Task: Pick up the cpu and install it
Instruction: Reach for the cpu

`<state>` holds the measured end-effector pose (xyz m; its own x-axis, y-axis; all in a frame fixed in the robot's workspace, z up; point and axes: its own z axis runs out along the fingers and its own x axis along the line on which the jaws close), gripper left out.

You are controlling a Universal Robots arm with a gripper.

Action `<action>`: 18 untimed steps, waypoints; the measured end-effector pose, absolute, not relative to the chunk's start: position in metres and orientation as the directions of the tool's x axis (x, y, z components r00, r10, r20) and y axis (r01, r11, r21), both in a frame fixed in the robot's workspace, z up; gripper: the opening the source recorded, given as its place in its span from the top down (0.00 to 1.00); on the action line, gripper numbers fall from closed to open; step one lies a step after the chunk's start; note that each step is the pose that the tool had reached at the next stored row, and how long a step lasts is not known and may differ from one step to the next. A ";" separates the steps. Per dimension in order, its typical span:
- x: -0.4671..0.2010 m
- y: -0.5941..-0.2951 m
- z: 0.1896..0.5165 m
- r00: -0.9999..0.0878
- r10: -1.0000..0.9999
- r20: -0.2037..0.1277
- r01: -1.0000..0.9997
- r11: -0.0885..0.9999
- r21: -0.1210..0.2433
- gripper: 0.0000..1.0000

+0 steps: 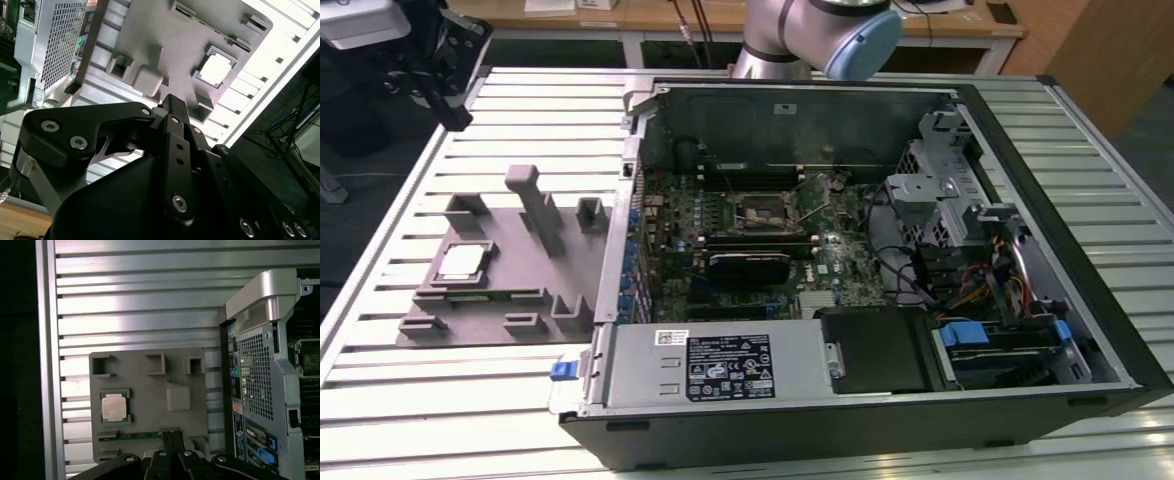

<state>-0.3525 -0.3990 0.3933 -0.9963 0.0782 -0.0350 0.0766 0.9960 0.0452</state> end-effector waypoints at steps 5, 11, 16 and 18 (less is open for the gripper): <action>-0.362 -0.399 0.393 -0.996 0.078 -0.036 0.077 0.996 0.045 0.89; -0.372 -0.399 0.393 -0.996 0.078 -0.036 0.077 0.996 0.045 0.89; -0.380 -0.399 0.393 -0.996 0.078 -0.036 0.077 0.996 0.045 0.89; -0.383 -0.399 0.393 -0.996 0.078 -0.037 0.076 0.996 0.045 0.89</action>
<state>-0.3834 -0.3989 0.3933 -0.9963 0.0782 -0.0367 0.0765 0.9960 0.0453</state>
